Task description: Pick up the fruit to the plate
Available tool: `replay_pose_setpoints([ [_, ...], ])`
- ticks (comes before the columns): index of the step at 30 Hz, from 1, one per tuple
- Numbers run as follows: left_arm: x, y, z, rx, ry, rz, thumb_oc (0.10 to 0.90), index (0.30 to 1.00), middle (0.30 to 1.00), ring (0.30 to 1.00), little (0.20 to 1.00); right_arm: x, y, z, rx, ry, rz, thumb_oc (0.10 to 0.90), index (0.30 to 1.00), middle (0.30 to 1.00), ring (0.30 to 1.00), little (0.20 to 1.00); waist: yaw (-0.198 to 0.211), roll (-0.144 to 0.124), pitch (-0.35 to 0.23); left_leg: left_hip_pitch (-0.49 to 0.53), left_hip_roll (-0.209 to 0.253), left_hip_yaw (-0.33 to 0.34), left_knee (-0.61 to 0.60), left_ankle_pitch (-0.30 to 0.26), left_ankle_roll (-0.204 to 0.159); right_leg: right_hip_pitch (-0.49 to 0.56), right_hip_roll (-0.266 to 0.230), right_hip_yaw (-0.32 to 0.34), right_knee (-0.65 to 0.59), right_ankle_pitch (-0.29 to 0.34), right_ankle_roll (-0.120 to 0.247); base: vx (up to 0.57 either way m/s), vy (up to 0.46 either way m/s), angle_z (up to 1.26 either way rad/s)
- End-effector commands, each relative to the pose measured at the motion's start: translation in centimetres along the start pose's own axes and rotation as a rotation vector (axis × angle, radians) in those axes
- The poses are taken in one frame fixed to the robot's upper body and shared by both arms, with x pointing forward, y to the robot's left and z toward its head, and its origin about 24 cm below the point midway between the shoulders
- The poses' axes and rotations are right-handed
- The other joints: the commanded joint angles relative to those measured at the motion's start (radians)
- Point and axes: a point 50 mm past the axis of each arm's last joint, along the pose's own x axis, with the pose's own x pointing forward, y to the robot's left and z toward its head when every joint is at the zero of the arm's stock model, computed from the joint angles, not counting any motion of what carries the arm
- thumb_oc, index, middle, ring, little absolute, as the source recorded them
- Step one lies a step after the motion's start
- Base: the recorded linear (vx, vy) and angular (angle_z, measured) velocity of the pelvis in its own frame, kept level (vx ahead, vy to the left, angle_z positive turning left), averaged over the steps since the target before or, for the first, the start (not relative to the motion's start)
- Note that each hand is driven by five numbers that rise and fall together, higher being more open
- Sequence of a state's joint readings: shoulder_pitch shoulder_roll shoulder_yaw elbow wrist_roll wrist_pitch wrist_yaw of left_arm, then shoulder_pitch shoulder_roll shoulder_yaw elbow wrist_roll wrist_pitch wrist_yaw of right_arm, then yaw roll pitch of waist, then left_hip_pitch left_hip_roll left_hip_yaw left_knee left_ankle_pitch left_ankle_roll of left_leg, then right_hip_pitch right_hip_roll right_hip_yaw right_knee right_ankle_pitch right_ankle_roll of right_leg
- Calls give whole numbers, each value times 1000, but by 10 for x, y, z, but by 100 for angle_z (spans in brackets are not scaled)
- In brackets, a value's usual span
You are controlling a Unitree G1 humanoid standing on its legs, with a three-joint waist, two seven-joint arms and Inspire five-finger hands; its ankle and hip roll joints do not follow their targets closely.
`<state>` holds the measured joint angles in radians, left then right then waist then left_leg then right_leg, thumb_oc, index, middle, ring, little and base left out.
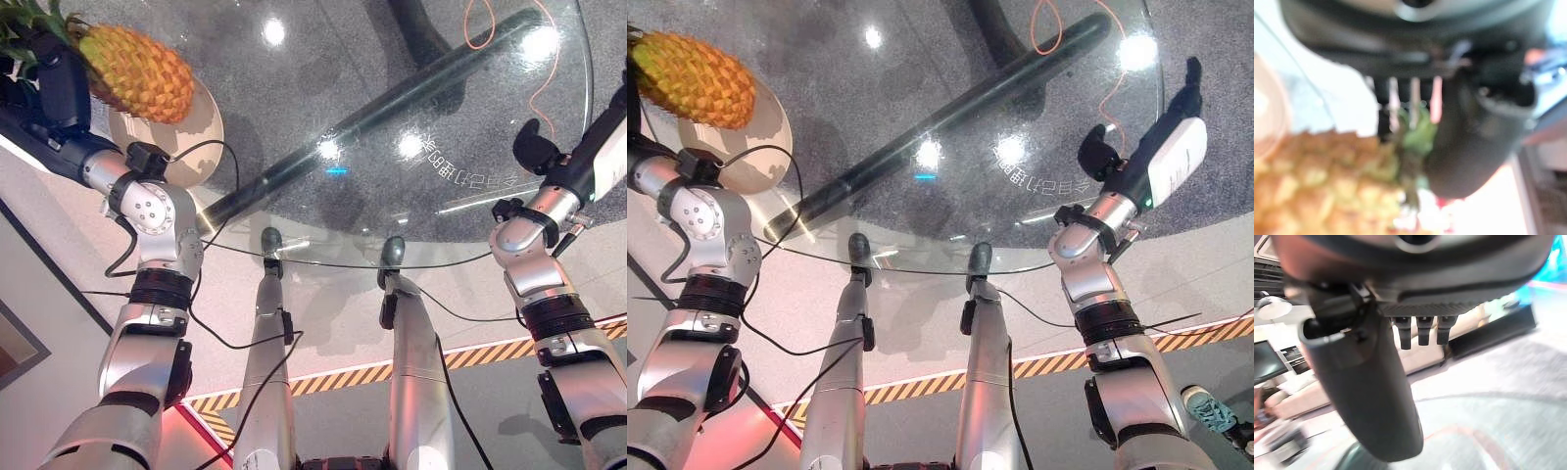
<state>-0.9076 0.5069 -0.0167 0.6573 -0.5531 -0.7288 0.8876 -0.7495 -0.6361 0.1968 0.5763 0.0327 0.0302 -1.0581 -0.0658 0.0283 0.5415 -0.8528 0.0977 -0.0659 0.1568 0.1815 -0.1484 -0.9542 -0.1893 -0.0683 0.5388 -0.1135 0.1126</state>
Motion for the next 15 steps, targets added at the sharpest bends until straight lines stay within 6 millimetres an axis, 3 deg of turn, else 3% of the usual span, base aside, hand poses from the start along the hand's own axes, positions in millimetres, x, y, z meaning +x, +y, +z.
replay_pose_setpoints([
  [1, 38, -20, 60, -163, -298, -22, 100, 300, 300, 300, 200, 26, -26, 4, 68, 5, -230, 800, 900, 900, 900, 900, 0, -70, -22, 63, -39, 59, 99, -168, 38, 159, 92, -21, -262, 98, -3, 0, 0, 0],
  [15, 59, -9, 63, -89, -324, 20, 100, 300, 300, 300, 200, 9, -48, -90, 18, 470, -304, 800, 900, 900, 900, 900, 4, -78, -22, 71, -27, 67, 105, -174, 32, 178, 98, -23, -260, 81, -13, -3, 3, -1],
])
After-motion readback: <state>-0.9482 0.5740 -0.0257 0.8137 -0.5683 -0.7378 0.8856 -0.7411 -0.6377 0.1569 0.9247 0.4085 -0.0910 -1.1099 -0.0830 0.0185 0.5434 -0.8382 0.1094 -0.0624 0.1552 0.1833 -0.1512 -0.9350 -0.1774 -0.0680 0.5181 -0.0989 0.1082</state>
